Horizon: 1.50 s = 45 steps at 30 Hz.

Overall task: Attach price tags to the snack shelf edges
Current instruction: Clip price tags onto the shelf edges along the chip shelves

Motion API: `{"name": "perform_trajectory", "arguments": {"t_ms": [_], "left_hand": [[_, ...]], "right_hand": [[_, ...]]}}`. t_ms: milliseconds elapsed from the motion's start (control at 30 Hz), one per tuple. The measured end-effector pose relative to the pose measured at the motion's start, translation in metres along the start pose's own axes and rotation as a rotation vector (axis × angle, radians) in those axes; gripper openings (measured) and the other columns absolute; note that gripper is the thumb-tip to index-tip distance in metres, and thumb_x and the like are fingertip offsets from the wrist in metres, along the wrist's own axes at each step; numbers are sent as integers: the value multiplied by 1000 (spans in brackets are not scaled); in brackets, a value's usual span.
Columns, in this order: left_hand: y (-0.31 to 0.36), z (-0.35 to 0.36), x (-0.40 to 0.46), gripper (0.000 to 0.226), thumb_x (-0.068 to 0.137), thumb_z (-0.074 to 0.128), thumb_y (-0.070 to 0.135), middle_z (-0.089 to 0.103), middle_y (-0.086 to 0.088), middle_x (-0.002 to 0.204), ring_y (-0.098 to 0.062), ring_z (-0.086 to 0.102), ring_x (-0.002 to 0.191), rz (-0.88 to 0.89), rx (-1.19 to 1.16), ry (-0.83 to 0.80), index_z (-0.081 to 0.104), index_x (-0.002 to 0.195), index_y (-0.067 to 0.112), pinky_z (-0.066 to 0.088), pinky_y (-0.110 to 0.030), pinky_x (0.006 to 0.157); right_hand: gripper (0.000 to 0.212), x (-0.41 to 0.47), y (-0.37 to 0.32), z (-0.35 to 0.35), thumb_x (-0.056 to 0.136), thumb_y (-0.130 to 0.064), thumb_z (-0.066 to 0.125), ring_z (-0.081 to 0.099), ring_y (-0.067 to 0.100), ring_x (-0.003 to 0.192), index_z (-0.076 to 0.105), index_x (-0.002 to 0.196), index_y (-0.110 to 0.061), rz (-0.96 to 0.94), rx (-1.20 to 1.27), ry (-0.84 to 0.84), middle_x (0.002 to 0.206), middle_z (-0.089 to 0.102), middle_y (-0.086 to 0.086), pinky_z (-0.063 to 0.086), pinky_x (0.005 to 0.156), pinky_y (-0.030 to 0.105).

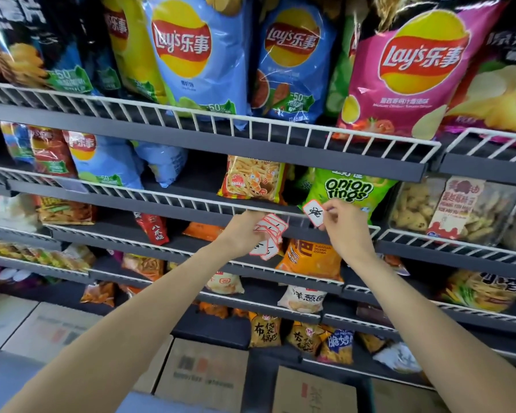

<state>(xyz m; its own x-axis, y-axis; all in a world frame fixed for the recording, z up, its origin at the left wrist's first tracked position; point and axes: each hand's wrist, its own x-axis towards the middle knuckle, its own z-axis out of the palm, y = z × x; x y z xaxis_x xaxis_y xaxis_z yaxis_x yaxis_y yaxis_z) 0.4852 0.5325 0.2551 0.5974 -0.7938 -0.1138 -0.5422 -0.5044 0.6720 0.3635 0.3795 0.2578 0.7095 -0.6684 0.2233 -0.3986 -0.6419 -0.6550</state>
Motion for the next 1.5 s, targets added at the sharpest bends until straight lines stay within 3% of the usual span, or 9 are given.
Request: {"name": "perform_trajectory", "arguments": {"t_ms": [133,300,633,767,933,1033,1100,1300,1500], "left_hand": [[8,9,7,11,89,55,9,63,-16,86,-22,52,70,70,3,-43,58,97,1,33,-29,59],[5,17,11,15,88,57,11,66,-18,91,-30,62,82,55,-60,14,59,94,-3,48,-39,73],[8,29,10,4,90,58,17,59,1,80,-10,53,67,68,-129,56,55,89,15,37,-18,58],[1,30,4,35,91,57,18,66,-14,90,-17,55,62,90,-75,39,55,123,5,38,-17,57],[-6,27,0,53,91,55,9,54,8,63,-4,41,40,122,9,-31,37,142,13,34,-13,47],[-7,24,1,56,92,55,12,68,0,103,-3,50,66,141,103,-64,34,143,15,46,-20,67],[-7,21,2,57,92,55,13,56,-6,134,-9,51,80,142,149,-89,33,144,14,40,-18,74],[-6,20,3,57,93,54,14,66,-3,95,-9,48,59,133,158,-100,31,145,13,39,-16,60],[-9,21,6,59,92,55,16,55,-11,133,-26,52,119,120,165,-123,29,146,13,37,-30,98]], "right_hand": [[20,2,2,6,91,0,50,67,23,74,64,103,-5,-62,-59,8,84,70,14,55,72,37],[19,4,2,7,90,0,48,66,26,72,65,97,-6,-120,-112,0,81,70,15,54,68,40],[25,7,2,4,93,-3,48,62,21,64,66,110,-9,-164,-183,-23,88,71,14,53,63,36],[26,8,6,5,93,-6,50,64,21,67,67,111,-12,-217,-220,-21,89,72,12,53,63,34],[15,13,8,14,92,-13,55,67,26,75,61,104,-18,-313,-427,-4,83,71,6,55,60,37],[14,16,5,19,87,-8,61,64,25,69,60,97,-17,-408,-583,38,76,68,5,46,49,28],[15,18,2,20,80,-5,68,62,23,66,62,90,-15,-467,-642,79,69,66,4,36,44,23],[13,18,7,28,73,-4,75,59,22,79,69,80,-13,-475,-661,53,80,62,4,33,45,20],[16,15,14,37,81,-8,68,59,23,88,67,95,-16,-406,-635,58,89,63,4,44,50,28]]}}
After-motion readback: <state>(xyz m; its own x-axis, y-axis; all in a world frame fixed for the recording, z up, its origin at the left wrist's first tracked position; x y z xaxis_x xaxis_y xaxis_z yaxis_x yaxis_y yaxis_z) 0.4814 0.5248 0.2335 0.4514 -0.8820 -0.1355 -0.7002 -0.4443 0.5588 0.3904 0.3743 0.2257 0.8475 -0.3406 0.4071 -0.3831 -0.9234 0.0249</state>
